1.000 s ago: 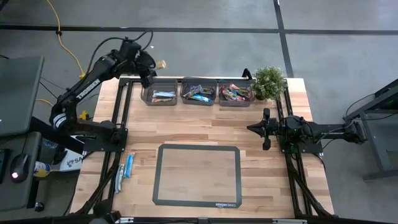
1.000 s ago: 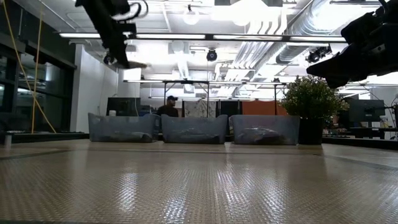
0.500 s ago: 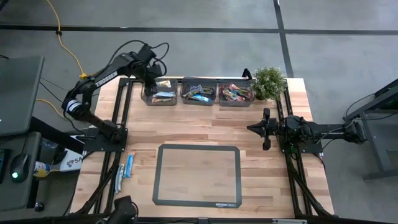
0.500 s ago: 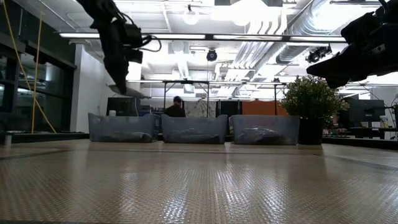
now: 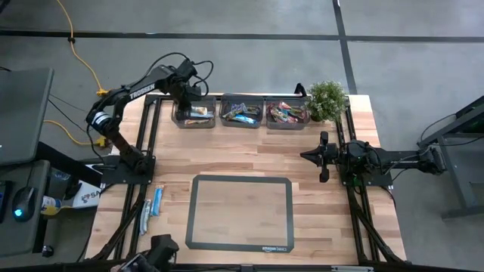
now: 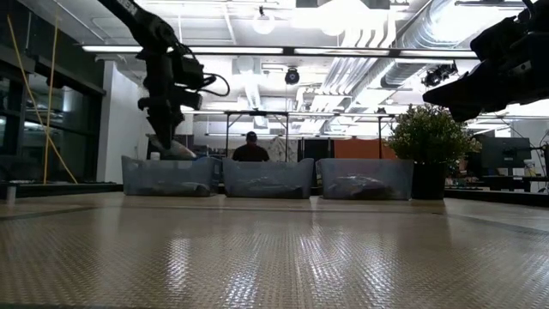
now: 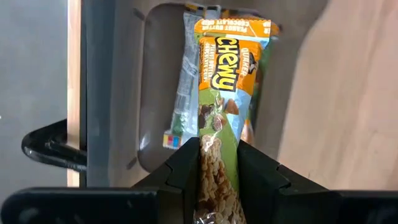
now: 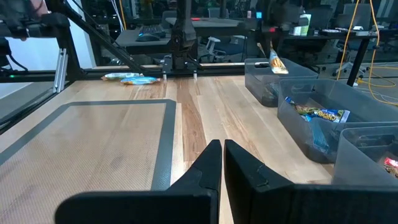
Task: Pick and place Granola Bars by type
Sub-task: Put the orange granola bar into the left black bin
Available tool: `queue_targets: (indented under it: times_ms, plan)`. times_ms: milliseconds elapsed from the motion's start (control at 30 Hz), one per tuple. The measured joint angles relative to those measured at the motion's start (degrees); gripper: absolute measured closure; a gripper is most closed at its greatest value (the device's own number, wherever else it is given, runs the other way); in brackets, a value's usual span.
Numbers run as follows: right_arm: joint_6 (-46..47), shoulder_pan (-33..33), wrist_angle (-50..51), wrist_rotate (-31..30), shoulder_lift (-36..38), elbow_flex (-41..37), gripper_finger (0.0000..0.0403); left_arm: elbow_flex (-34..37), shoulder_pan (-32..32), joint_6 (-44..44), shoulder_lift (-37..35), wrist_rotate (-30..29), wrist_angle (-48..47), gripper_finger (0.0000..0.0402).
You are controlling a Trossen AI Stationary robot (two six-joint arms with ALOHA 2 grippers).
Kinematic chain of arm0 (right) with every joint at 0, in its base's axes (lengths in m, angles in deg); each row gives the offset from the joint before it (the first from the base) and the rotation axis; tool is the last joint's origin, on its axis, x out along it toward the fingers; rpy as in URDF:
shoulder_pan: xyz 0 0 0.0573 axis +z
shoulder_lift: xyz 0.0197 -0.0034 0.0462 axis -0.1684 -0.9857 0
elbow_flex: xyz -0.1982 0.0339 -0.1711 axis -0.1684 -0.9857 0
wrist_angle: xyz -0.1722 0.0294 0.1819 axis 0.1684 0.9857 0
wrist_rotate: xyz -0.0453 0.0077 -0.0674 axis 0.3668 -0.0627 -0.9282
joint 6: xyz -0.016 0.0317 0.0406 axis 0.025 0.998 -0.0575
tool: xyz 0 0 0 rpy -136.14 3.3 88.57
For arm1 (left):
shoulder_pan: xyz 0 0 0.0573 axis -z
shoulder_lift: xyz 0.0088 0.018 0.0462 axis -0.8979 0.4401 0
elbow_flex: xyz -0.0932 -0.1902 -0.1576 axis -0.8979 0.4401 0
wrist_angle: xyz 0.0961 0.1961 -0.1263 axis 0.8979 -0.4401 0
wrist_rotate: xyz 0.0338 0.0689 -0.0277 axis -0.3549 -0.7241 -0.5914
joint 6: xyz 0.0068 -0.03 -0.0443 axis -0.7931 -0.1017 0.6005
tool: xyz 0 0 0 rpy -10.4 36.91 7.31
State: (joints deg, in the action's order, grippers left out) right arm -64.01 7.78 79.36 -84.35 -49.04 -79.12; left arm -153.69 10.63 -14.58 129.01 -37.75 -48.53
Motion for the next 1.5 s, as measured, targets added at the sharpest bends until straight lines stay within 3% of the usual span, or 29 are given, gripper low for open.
queue_targets:
  times_ms: [233,833,1233,1500]
  plan:
    - [0.0,0.02,0.02,0.0,0.0,0.0,0.04,0.0,0.0,3.7,4.21,1.46,5.51,0.0312]
    - [0.0,0.02,0.0,0.02,0.0,-0.02,0.04,0.02,0.02,6.16,8.31,1.31,4.92,0.0309]
    - [0.0,0.02,0.01,0.01,0.0,-0.02,0.04,0.02,0.02,7.76,8.31,0.26,2.79,0.0202]
    - [0.0,0.02,0.0,0.0,0.0,-0.02,0.0401,0.04,0.9,9.33,7.62,2.92,2.94,0.0193]
